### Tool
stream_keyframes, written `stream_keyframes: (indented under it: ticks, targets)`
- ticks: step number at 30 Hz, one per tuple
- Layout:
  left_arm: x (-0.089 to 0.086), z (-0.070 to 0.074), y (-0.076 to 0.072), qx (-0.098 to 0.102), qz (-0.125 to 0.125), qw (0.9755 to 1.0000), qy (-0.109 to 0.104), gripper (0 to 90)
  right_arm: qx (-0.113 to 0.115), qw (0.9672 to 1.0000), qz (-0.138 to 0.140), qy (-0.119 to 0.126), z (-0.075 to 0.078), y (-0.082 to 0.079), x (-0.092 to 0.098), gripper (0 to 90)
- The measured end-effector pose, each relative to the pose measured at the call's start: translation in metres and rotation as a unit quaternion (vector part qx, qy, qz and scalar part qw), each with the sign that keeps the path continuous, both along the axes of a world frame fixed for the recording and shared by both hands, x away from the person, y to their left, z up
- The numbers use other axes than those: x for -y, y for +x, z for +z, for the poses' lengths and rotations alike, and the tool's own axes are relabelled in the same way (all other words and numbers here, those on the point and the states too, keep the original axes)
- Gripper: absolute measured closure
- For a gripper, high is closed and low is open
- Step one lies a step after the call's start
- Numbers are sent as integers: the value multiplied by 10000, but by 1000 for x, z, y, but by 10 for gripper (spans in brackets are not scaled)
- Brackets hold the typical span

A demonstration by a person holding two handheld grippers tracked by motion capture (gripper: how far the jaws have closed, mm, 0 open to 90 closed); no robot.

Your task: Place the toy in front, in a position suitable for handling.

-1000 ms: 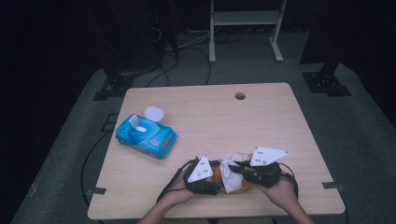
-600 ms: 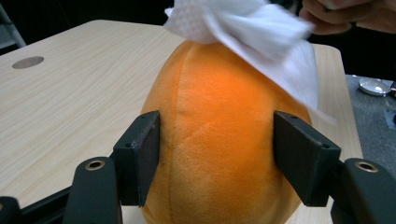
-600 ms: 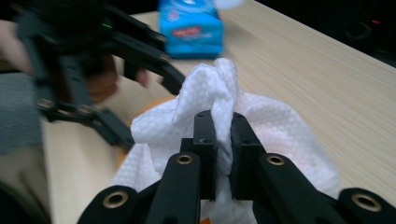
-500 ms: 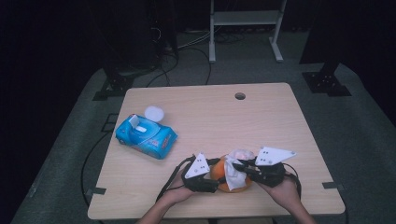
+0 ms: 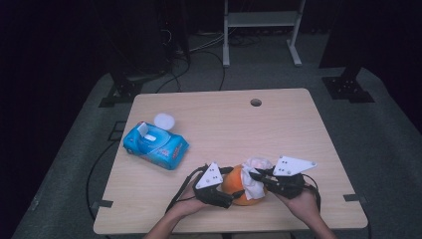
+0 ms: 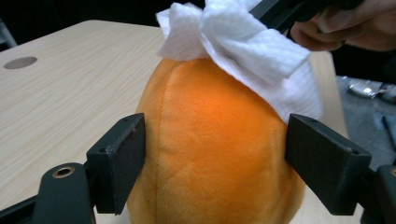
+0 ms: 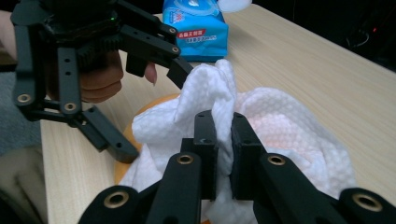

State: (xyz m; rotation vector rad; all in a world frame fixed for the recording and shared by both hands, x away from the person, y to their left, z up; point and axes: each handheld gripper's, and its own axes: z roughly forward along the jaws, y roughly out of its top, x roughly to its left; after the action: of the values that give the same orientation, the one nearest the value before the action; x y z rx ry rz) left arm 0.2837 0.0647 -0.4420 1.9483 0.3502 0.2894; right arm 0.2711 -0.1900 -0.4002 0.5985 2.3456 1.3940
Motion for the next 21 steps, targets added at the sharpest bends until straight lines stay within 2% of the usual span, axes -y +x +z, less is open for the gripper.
stream_keyframes:
  ticks: [3, 5, 10, 11, 13, 14, 16, 18, 20, 21]
  targets:
    - [-4, -2, 1, 32, 52, 10000, 39, 341, 21, 10000, -3, -17, 1, 1, 1, 829]
    - [-5, -4, 2, 49, 87, 9999, 68, 368, 15, 10000, -59, -6, 2, 3, 6, 829]
    - [-9, -6, 5, -95, 95, 9999, -26, 365, -141, 9994, -304, 125, -2, 10, 21, 829]
    - [-9, -4, 5, -86, 87, 9999, -46, 345, -160, 9993, -302, 150, -2, 10, 20, 828]
    - [-7, 0, 4, -57, 78, 9998, -196, 241, -111, 9995, -297, 84, -3, 8, 15, 829]
    - [-6, 1, 3, -34, 69, 9998, -207, 227, -74, 9996, -282, 68, -2, 6, 12, 829]
    - [-5, 0, 1, 64, 76, 9999, -75, 272, -21, 9998, -189, 63, -1, 4, 6, 828]
    - [-9, -2, 3, -19, 89, 9999, -52, 336, 76, 9998, -176, -60, 1, 4, 5, 829]
    - [-12, -4, 5, 10, 123, 9999, 22, 362, -8, 9997, -233, 31, 1, 6, 10, 828]
    - [-14, -5, 6, -17, 119, 9999, -8, 365, -64, 9994, -326, 12, 0, 8, 13, 828]
